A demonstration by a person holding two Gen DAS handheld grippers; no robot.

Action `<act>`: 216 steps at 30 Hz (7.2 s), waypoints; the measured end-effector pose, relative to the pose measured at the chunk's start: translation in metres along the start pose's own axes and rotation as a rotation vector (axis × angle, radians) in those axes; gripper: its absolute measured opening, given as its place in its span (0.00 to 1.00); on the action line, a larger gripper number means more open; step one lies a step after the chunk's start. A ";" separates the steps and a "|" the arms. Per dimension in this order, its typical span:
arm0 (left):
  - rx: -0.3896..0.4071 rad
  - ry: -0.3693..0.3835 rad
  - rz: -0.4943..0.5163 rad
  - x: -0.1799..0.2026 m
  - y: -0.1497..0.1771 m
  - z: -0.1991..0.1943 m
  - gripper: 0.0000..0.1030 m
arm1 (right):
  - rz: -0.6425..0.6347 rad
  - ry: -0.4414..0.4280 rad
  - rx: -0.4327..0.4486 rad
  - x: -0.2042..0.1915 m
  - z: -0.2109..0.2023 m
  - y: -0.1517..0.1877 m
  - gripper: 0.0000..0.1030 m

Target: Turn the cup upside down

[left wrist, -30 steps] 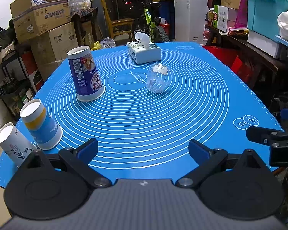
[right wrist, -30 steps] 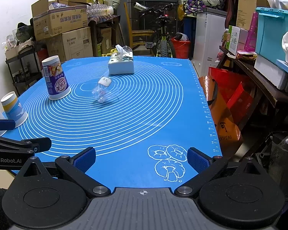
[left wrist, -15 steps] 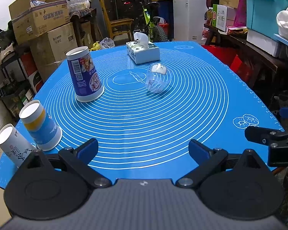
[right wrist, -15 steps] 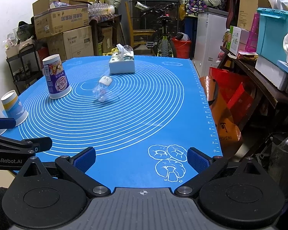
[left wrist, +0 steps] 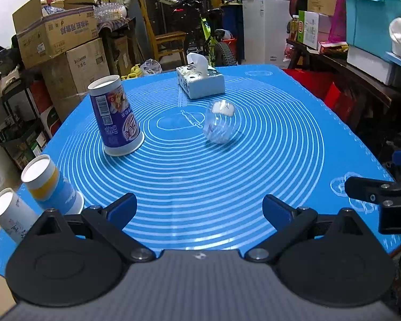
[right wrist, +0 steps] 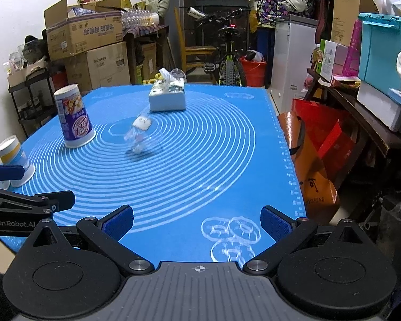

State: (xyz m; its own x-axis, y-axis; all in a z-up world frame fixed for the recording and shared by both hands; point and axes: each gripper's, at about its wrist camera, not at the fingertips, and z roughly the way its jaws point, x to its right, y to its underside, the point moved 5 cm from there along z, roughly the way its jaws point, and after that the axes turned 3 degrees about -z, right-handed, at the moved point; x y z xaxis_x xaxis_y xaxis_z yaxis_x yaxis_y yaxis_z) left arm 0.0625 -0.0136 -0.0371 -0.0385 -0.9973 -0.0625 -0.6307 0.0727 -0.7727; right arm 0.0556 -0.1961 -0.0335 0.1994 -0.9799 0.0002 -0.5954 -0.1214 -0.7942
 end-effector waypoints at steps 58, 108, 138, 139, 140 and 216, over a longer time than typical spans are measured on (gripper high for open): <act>-0.119 0.250 0.093 0.051 -0.004 0.082 0.63 | -0.041 0.063 -0.068 0.046 0.050 0.000 0.98; 0.101 -0.120 -0.197 -0.042 0.006 0.013 1.00 | -2.119 0.320 0.145 -0.122 0.064 0.023 0.98; 0.061 -0.129 -0.288 -0.080 0.025 0.007 1.00 | -2.768 0.086 0.110 -0.135 0.099 0.086 0.66; 0.061 -0.130 -0.285 -0.079 0.025 0.007 1.00 | -2.752 0.091 0.099 -0.137 0.100 0.085 0.64; 0.061 -0.131 -0.282 -0.078 0.025 0.007 1.00 | -2.728 0.086 0.084 -0.139 0.100 0.083 0.64; 0.000 0.030 -0.111 0.007 0.040 -0.016 1.00 | 0.054 0.004 0.000 -0.004 -0.010 0.038 0.95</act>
State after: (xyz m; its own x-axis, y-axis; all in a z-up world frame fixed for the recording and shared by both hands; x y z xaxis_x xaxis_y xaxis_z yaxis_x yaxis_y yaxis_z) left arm 0.0244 -0.0182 -0.0588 0.0081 -0.9991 0.0426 -0.6323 -0.0382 -0.7738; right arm 0.0248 -0.1983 -0.0573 0.1635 -0.9857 -0.0400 -0.6051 -0.0682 -0.7932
